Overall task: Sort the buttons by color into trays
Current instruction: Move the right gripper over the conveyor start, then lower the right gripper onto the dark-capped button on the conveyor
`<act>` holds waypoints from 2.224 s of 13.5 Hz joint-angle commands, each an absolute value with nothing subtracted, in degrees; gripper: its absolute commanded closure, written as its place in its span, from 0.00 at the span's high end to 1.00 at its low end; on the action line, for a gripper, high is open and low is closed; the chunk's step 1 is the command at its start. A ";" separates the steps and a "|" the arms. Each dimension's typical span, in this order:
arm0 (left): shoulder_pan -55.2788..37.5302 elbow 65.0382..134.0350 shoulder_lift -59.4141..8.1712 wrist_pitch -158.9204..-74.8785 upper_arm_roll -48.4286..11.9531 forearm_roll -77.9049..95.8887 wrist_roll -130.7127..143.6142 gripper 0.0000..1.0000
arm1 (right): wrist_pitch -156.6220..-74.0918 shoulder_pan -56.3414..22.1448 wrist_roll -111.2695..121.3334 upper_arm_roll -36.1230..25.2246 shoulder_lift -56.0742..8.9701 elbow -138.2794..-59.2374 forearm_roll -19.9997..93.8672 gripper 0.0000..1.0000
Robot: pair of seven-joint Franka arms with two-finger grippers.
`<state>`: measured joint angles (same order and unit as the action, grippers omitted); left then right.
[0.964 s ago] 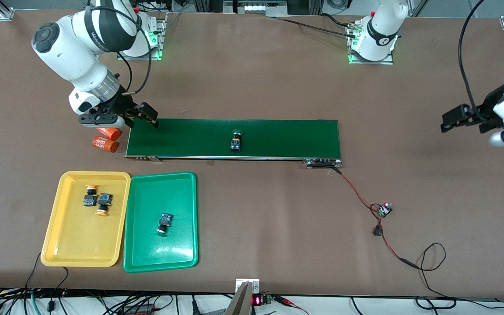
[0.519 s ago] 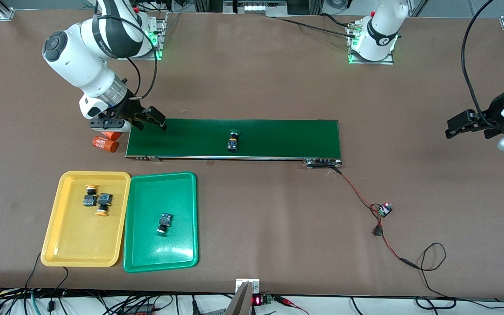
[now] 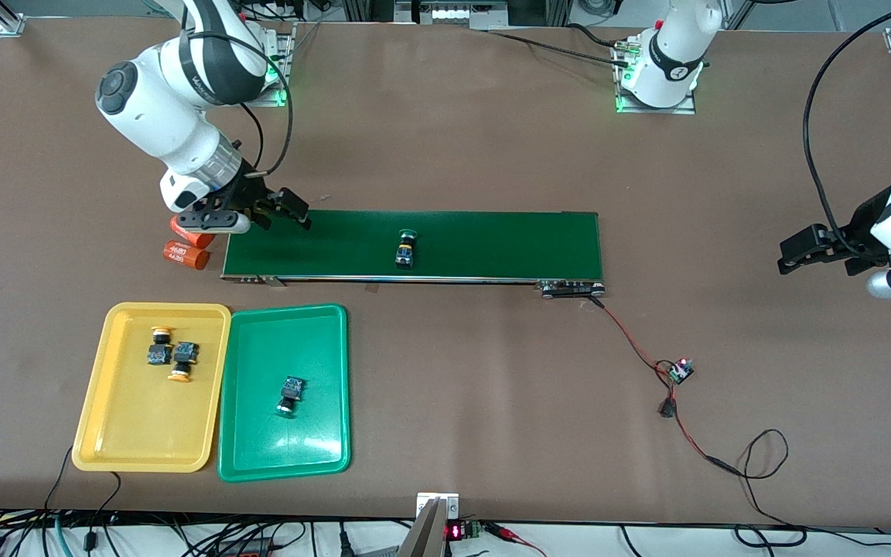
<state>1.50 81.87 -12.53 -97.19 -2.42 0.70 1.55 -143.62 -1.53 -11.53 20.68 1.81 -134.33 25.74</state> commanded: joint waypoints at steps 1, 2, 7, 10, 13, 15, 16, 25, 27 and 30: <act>2.28 79.98 -11.35 -93.71 -2.03 1.32 2.37 1.00 | -142.22 -1.58 -11.86 21.01 1.41 -134.21 22.26 1.00; 2.29 79.98 -10.21 -92.47 -1.93 1.23 2.72 1.00 | -141.16 -1.50 -13.17 21.01 1.41 -134.21 19.54 1.00; 2.20 79.63 -9.40 -92.02 -2.46 1.41 2.64 1.00 | -140.27 -2.99 -28.74 21.80 -0.70 -133.16 2.90 1.00; 2.20 79.63 -8.97 -91.41 -2.72 1.32 2.20 1.00 | -139.48 -2.90 -28.74 21.80 -0.97 -132.63 2.46 1.00; 2.20 79.80 -7.65 -89.65 -2.64 1.32 1.93 1.00 | -139.57 -2.99 -29.27 21.80 -1.76 -132.28 2.72 1.00; 2.11 79.80 -7.29 -88.51 -2.64 1.32 2.11 1.00 | -139.57 -3.25 -29.53 21.80 -2.63 -131.75 2.99 1.00; 2.20 79.80 -7.38 -88.59 -2.55 1.32 2.11 1.00 | -139.57 -3.95 -30.14 21.80 -3.16 -131.31 3.08 1.00; 2.20 79.89 -7.47 -88.77 -2.20 1.06 1.93 1.00 | -140.18 -7.38 -36.28 21.53 -11.33 -123.85 2.64 1.00; 2.11 79.80 -7.47 -88.95 -2.63 0.53 2.02 1.00 | -140.27 -8.69 -37.44 21.10 -13.35 -121.65 2.46 1.00; 2.11 79.72 -7.47 -89.03 -2.64 0.62 2.11 1.00 | -141.68 -10.98 -37.62 19.08 -15.28 -120.77 2.46 1.00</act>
